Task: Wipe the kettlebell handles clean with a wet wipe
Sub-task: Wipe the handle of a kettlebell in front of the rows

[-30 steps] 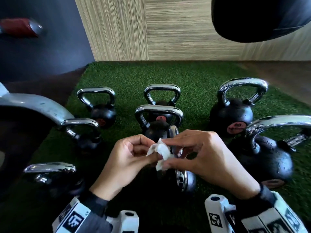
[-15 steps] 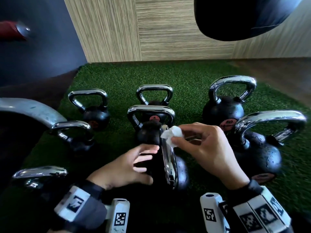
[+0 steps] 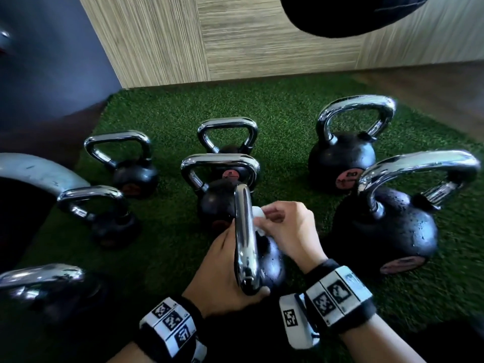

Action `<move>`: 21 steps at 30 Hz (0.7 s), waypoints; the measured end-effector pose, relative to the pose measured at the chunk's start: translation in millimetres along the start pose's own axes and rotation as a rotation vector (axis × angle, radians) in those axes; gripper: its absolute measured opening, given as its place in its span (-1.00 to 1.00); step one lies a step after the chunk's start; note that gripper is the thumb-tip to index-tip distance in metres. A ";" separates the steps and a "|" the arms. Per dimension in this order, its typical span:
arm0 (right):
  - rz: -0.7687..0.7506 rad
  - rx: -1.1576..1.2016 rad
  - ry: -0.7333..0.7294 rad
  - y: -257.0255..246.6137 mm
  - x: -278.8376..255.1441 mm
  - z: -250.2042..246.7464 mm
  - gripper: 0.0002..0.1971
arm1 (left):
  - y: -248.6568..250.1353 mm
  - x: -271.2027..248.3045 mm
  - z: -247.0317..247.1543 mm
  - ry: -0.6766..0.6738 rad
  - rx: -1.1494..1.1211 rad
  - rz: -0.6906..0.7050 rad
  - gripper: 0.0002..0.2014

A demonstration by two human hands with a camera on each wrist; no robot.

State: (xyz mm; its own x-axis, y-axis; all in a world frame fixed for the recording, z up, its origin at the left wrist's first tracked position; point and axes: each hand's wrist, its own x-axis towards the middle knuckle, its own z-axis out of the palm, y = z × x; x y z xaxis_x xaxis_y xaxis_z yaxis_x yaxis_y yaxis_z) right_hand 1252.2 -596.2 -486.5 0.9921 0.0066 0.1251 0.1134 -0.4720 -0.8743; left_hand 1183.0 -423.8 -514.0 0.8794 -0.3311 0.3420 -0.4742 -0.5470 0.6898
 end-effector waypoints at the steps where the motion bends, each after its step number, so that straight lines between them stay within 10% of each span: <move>1: 0.002 0.009 -0.007 0.6 0.8 4.1 -0.90 | -0.4 0.9 -3.8 -0.008 0.003 0.016 0.16; 21: -0.260 0.031 0.198 -20.4 4.0 -4.3 -0.77 | -18.9 -0.3 -23.1 -0.161 -0.058 -0.106 0.12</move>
State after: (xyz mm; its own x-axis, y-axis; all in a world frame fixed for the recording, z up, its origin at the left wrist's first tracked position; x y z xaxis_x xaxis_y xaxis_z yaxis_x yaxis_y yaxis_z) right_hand 1253.6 -590.3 -466.1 0.9003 -0.0499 0.4325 0.3663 -0.4501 -0.8144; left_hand 1192.7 -395.6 -512.4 0.9042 -0.3951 0.1621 -0.3719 -0.5420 0.7536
